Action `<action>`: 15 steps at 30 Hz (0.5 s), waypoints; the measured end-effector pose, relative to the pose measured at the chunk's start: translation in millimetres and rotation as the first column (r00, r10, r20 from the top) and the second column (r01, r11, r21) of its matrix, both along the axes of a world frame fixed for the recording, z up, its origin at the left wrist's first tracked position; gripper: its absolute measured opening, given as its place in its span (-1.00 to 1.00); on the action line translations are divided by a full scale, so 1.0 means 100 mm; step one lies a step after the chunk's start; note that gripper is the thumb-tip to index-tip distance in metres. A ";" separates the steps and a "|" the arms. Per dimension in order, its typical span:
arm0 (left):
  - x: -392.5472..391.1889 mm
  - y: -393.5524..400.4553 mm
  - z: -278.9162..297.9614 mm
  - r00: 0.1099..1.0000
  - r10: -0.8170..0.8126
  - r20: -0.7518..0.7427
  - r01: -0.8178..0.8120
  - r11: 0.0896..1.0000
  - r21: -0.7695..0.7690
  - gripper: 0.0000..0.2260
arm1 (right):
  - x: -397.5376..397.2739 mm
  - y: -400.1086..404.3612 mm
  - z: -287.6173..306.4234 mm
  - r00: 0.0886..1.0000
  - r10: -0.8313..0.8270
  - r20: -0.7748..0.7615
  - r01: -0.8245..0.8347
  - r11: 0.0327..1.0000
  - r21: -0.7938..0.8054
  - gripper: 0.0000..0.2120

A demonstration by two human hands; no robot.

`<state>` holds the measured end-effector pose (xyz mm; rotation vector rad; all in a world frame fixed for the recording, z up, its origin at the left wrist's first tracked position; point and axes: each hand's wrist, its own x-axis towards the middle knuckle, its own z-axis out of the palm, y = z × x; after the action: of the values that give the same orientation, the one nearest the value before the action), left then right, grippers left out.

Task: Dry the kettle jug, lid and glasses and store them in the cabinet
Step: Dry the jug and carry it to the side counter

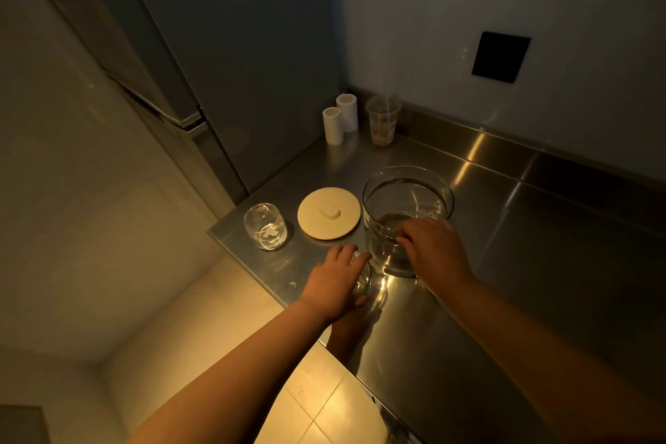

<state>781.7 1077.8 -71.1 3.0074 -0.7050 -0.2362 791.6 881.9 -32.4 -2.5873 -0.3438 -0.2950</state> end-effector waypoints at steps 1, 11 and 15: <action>0.00 0.00 0.00 1.000 0.003 0.000 -0.003 1.000 0.005 -0.28 | 0.00 0.00 0.00 1.000 -0.003 0.005 0.003 1.000 -0.003 -0.92; -0.05 0.03 -0.03 1.000 0.016 0.016 -0.016 0.999 -0.028 -0.29 | -0.04 0.09 -0.01 0.999 -0.027 0.021 0.029 0.997 -0.074 -0.86; -0.05 0.07 0.03 0.999 0.014 0.048 -0.011 0.998 -0.058 -0.31 | -0.07 0.24 0.08 0.998 -0.002 0.060 0.006 0.997 -0.073 -0.79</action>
<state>777.1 1085.3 -68.4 2.9707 -0.6845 -0.1404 784.9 906.2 -24.7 -2.6553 -0.3771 -0.3686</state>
